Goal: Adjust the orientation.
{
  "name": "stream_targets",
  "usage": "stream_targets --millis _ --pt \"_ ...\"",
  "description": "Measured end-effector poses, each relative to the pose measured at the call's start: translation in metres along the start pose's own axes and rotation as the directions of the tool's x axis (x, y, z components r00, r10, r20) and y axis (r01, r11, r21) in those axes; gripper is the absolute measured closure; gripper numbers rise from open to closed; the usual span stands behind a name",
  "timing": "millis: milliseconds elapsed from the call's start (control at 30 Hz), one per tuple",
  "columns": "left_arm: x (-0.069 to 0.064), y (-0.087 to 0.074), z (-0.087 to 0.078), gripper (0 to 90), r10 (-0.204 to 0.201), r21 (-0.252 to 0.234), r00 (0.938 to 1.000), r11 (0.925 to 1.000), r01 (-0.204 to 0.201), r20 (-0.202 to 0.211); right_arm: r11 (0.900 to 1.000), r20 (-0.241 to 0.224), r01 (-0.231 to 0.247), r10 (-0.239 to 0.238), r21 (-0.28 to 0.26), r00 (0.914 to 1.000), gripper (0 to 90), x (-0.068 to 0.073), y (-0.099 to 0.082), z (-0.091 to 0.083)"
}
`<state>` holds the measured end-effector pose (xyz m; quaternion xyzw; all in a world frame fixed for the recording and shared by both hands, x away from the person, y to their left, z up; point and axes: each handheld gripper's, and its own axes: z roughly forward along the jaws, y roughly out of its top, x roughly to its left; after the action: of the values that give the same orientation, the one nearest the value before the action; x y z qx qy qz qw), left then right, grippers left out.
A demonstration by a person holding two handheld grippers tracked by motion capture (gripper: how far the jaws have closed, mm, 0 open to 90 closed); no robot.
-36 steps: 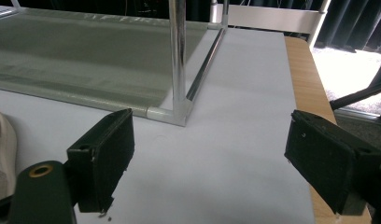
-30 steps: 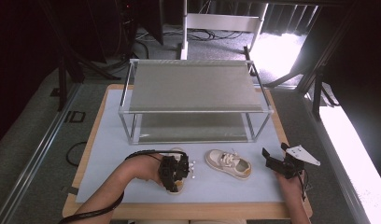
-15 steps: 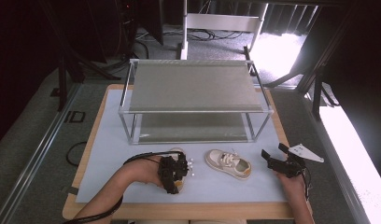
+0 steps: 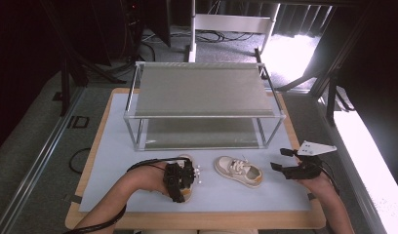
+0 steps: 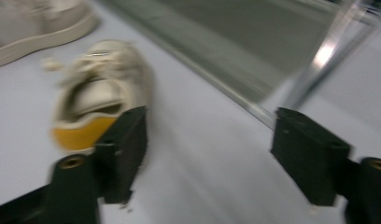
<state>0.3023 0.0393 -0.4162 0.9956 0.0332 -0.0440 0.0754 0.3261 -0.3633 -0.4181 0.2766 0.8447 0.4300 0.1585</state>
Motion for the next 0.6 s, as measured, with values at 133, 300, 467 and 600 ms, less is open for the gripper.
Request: stream_targets --millis 133,300,467,600 --pt "0.0 0.0 -0.001 50.2 -0.003 0.006 1.0 1.0 0.003 -0.001 0.9893 -0.129 0.119 -0.107 0.085 0.9858 41.3 0.009 0.022 -0.002" --pt "0.0 0.0 -0.001 50.2 -0.005 0.009 1.0 0.9999 0.005 -0.003 0.9553 -0.187 0.24 -0.207 0.173 0.9602 43.5 0.025 0.045 0.003" --pt "0.0 0.0 0.002 50.3 -0.014 0.02 0.9998 0.9997 0.013 0.012 0.9031 -0.274 0.363 -0.298 0.229 0.9142 47.0 0.043 0.063 0.009" --pt "0.0 0.001 0.002 50.3 -0.012 0.024 0.9998 0.9997 0.012 0.013 0.8399 -0.337 0.468 -0.372 0.275 0.8649 51.5 0.058 0.072 0.017"
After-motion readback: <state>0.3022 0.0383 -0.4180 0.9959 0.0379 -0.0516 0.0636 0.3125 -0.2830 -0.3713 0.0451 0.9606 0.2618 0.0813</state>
